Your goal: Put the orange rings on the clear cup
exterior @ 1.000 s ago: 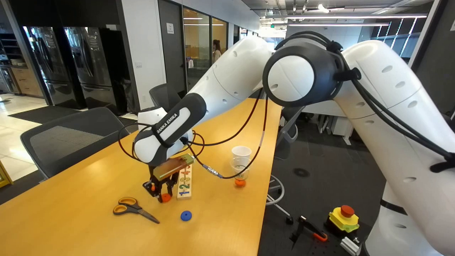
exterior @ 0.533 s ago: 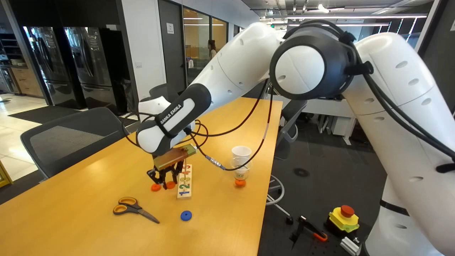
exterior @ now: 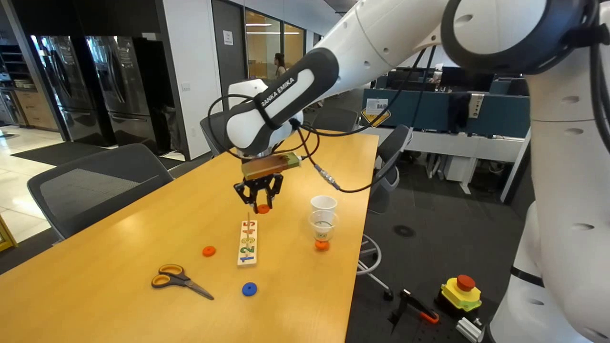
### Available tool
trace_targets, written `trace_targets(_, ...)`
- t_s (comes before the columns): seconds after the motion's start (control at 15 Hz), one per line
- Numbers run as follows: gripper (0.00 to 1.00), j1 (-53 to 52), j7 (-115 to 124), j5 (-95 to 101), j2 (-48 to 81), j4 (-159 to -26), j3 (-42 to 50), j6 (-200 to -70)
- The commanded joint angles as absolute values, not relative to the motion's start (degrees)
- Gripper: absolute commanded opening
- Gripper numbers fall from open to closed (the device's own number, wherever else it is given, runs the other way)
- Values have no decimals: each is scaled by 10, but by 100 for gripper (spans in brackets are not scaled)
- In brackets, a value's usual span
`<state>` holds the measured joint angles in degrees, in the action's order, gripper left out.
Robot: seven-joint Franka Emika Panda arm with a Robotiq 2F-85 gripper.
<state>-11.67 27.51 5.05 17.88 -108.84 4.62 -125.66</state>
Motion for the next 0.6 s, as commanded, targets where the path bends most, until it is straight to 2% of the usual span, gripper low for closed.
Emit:
trace_targets(0.0, 22, -73, 268, 43, 66, -1195, 43, -1250)
trace_targets(0.53, 22, -5, 265, 21, 12, -1268, 41, -1248)
